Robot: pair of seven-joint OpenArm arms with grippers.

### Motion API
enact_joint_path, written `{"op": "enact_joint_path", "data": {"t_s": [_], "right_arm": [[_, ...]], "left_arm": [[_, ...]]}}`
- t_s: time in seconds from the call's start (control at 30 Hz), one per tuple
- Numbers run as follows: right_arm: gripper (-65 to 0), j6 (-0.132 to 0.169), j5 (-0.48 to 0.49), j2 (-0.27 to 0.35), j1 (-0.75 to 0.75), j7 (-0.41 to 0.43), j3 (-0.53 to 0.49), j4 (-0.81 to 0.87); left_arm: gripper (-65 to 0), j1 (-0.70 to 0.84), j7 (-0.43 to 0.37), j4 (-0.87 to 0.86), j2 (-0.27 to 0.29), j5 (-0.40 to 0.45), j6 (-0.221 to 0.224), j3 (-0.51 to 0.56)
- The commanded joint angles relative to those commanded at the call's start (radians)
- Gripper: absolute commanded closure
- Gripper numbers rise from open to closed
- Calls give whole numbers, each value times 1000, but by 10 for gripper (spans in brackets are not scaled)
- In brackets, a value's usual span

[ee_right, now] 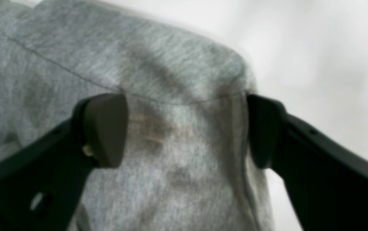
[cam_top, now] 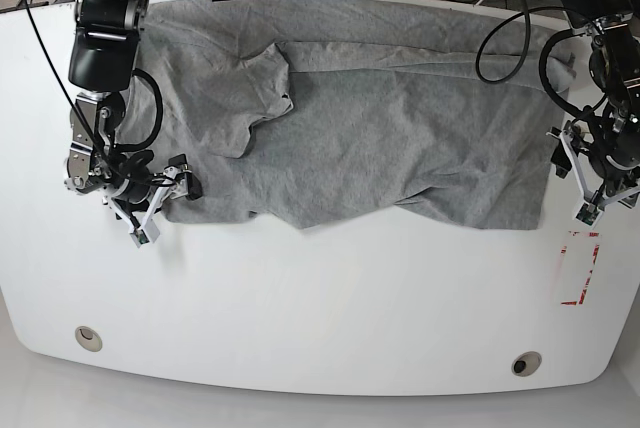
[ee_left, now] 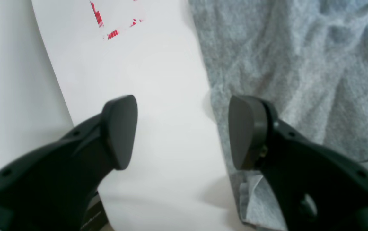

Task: Layout the t-shirt on the table in an organized manner, then fold the t-shirt properly
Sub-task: 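Move the right gripper to the shirt's side edge and grasp it, then move the left gripper to the opposite side edge and grasp it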

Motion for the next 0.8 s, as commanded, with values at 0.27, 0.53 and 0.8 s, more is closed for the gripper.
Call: {"op": "enact_joint_path", "data": {"t_s": [0.27,0.53,0.8], "right_arm": [[0,0,0,-3,6,57,0,-109],[0,0,6,6,2,71,0,-118],[0,0,2,6,2,69,0,-118]], "left_arm": [[-415,-5,0,-2,17,3,0,0],[-418,-37,-3,-12,29,5,0,2],[-419,-175,-49,-227,41,41,0,-6]]}}
